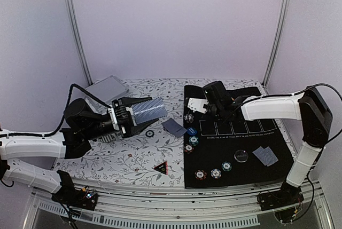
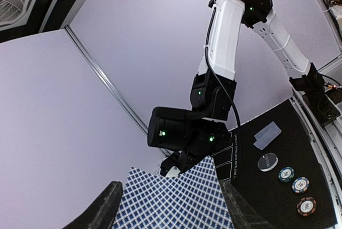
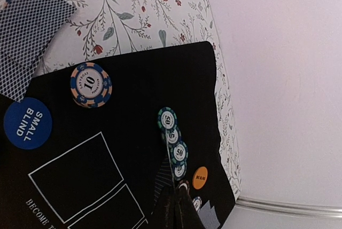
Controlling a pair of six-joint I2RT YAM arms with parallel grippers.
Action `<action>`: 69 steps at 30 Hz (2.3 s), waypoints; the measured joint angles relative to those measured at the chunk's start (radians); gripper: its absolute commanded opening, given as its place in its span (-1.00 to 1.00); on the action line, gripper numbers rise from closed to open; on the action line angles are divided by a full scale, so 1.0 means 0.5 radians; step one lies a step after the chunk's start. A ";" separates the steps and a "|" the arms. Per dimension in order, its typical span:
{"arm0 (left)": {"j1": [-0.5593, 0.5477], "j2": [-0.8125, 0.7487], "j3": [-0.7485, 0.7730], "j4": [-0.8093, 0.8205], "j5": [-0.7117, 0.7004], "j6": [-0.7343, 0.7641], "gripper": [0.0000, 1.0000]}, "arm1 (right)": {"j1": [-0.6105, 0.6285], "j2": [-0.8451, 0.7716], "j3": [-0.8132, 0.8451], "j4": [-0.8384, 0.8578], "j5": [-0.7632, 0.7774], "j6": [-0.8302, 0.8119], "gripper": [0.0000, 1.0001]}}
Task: Distribute texas hold em gaming equipment
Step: Flop the poker card in the community card area.
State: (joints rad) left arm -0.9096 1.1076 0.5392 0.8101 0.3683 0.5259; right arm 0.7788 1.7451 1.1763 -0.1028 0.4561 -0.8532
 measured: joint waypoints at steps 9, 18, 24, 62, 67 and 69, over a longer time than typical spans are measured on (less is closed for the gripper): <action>0.000 0.010 0.000 -0.002 -0.008 0.004 0.13 | 0.030 0.247 -0.300 0.274 0.039 -0.384 -0.98; 0.000 0.010 0.000 -0.001 -0.008 0.005 0.13 | 0.053 0.268 -0.312 0.011 -0.236 -0.245 -0.98; 0.000 0.010 0.000 -0.002 -0.008 0.004 0.13 | 0.050 0.277 -0.279 -0.079 -0.319 -0.170 -0.98; 0.000 0.010 0.000 -0.002 -0.008 0.011 0.13 | 0.072 0.159 -0.376 -0.056 -0.203 -0.286 0.17; 0.000 0.010 0.000 -0.002 -0.007 0.011 0.13 | 0.193 -0.167 -0.381 -0.185 -0.239 -0.134 0.97; 0.000 0.010 0.000 -0.002 -0.007 0.011 0.13 | 0.214 -0.396 -0.342 -0.224 -0.364 0.016 0.98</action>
State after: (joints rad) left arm -0.9096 1.1126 0.5392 0.8093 0.3649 0.5312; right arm 0.8860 1.5471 1.0054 -0.2150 0.2741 -0.8452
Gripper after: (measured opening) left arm 0.569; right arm 0.878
